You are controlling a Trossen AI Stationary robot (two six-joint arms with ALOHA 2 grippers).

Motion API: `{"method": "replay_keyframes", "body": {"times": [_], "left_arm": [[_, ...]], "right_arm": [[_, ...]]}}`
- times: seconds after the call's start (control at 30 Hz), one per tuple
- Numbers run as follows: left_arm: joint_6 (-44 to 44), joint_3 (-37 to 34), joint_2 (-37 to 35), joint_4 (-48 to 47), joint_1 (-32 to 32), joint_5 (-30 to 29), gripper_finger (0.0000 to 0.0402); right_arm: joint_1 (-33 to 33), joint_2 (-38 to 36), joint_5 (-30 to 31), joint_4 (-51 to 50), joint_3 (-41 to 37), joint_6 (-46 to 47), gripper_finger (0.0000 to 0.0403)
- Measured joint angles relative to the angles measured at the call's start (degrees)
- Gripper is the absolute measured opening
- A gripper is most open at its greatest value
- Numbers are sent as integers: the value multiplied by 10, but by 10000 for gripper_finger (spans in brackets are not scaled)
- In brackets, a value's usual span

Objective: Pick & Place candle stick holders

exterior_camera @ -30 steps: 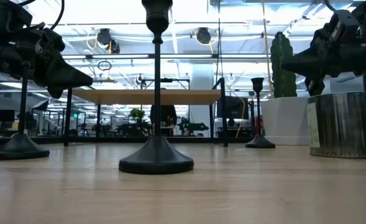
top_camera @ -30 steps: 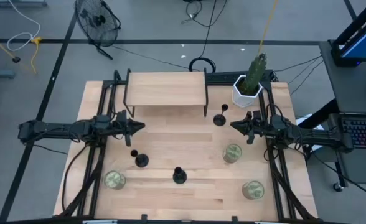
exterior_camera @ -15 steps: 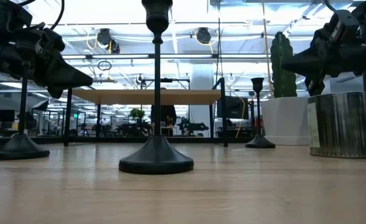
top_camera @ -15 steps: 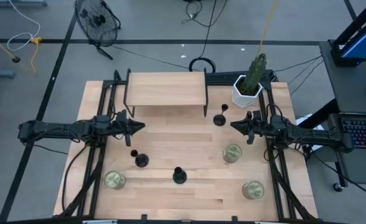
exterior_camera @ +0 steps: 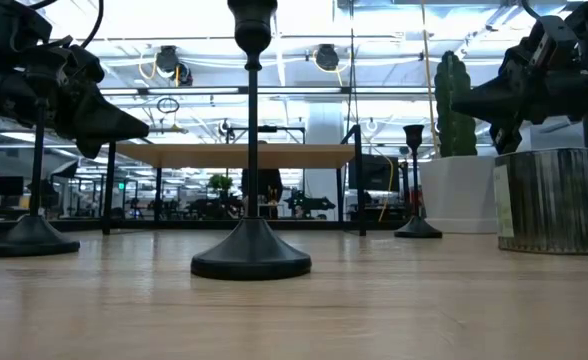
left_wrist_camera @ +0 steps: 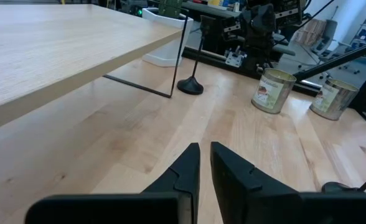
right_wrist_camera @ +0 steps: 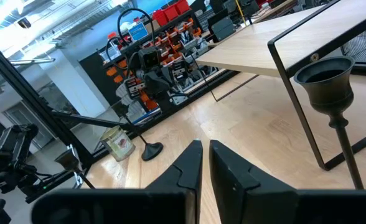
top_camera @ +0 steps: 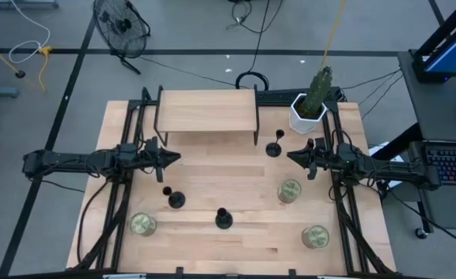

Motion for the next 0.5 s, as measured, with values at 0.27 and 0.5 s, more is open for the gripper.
{"method": "replay_keyframes", "body": {"times": [0.27,0.5], "left_arm": [[0,0,0,0,0,0,42],[0,0,0,0,0,0,42]], "right_arm": [[0,0,0,2,0,0,22],[0,0,31,2,0,2,22]]}}
